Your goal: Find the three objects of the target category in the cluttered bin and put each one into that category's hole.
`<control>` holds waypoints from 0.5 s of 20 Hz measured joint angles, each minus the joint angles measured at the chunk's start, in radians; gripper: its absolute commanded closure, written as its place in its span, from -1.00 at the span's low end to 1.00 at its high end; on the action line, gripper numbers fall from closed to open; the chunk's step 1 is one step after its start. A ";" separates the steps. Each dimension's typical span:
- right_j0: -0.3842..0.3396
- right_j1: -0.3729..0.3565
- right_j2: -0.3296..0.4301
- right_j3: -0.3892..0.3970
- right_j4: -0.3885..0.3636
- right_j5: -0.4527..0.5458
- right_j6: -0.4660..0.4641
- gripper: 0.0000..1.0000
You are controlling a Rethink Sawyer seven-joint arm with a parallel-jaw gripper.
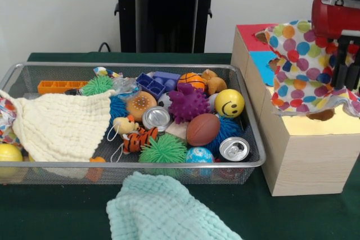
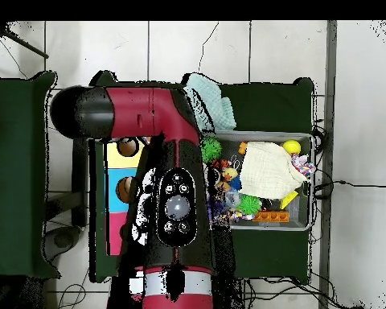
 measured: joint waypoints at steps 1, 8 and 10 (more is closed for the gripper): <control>0.001 0.001 0.000 0.006 0.000 -0.017 0.000 1.00; 0.003 0.032 0.001 0.059 0.000 -0.158 0.000 1.00; 0.003 0.042 0.001 0.065 0.000 -0.178 0.000 1.00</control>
